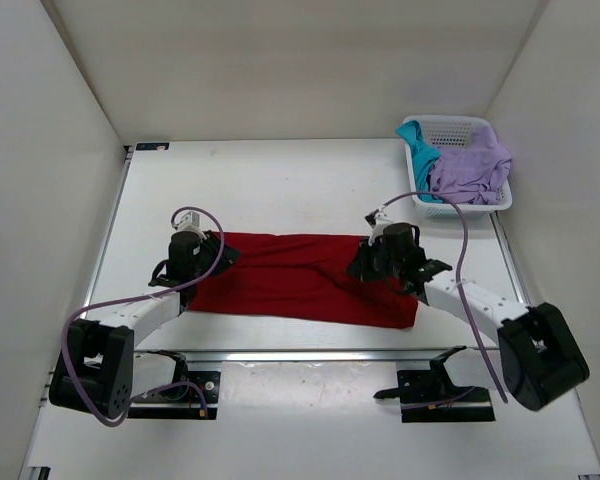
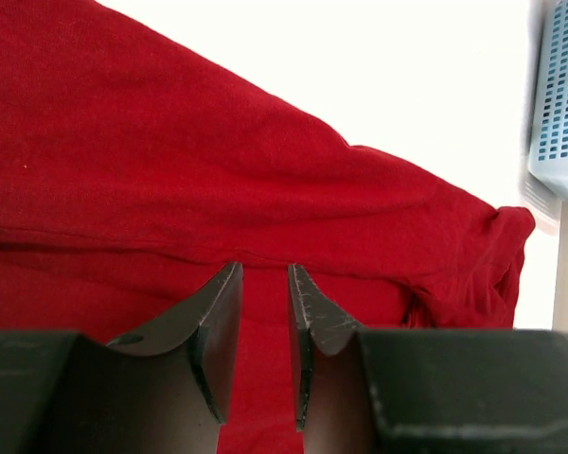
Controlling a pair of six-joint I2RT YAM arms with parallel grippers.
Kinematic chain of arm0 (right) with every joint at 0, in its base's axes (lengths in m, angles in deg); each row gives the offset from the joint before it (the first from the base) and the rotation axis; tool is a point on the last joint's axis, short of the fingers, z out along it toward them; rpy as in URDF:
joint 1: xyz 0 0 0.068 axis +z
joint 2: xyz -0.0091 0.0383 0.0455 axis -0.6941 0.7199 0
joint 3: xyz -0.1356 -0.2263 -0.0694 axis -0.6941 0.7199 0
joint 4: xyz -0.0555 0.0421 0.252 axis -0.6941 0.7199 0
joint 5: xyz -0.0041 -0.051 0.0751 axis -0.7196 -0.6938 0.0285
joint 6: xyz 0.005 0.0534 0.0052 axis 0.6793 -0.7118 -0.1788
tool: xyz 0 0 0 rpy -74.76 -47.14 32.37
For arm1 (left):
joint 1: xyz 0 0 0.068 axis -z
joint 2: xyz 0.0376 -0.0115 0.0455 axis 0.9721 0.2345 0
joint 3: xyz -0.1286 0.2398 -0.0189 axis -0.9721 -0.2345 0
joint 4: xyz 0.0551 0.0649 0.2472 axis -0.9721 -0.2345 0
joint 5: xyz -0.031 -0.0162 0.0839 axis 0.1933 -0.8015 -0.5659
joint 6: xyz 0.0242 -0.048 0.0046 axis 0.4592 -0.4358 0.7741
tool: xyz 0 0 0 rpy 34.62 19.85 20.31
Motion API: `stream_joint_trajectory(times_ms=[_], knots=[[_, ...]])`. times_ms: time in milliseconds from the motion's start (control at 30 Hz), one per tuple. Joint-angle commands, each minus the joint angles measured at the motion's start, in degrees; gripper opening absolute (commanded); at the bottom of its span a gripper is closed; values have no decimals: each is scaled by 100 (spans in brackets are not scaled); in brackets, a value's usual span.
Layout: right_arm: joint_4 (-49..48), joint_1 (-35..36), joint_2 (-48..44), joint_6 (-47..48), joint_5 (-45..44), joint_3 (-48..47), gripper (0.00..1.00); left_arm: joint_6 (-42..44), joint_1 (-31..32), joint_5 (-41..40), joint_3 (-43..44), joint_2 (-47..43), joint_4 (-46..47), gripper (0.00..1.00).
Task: Fold and stack the t-shirts
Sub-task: Fold the other side of the tshirt into a rectangle
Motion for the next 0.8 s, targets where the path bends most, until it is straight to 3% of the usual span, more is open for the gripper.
stream_joint_trajectory(times_ms=[0,333,467,600,700,767], knots=[[652,234,-478,-36,-445,251,1,-48,25,-6,35,-68,175,37],[1417,963,-997,-484,-621,365,1,-100,43,21,273,-42,52,37],[1295,1236,-830,-590,-595,435,16,-136,34,56,360,-42,34,37],[1127,1307,-751,-626,29,366,32,-145,78,12,475,-59,-1,36],[1469,1246,-1005,-459,-425,120,34,-92,148,-49,562,11,25,37],[1523,782,-1145,-388,-576,101,28,-144,236,-59,606,142,87,36]])
